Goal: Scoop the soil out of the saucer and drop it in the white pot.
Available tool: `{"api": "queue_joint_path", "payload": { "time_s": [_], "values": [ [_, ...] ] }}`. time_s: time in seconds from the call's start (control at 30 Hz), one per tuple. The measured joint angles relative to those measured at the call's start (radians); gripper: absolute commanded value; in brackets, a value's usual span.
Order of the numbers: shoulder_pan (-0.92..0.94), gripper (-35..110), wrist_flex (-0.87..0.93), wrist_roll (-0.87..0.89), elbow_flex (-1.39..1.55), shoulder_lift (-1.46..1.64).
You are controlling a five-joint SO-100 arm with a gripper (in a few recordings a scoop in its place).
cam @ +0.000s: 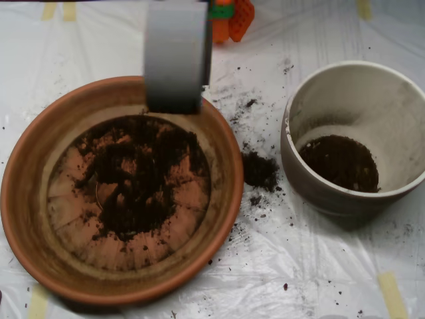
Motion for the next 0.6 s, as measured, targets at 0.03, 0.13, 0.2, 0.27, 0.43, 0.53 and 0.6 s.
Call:
{"api": "queue_joint_path", "payload": {
  "time_s": [0.03, 0.13, 0.2, 0.27, 0.43, 0.53, 0.6],
  "values": [
    [0.021, 40, -0.008, 0.005, 0.026, 0.014],
    [0.066, 40, -0.029, -0.003, 0.1, 0.061],
    [0.097, 40, -0.038, 0.0, 0.137, 0.084],
    [0.132, 41, -0.048, -0.002, 0.175, 0.101],
    [0.196, 43, -0.107, -0.018, 0.313, 0.11],
    [0.227, 44, -0.169, -0.04, 0.416, 0.11],
    [0.238, 44, -0.216, -0.04, 0.494, 0.11]
  ]
}}
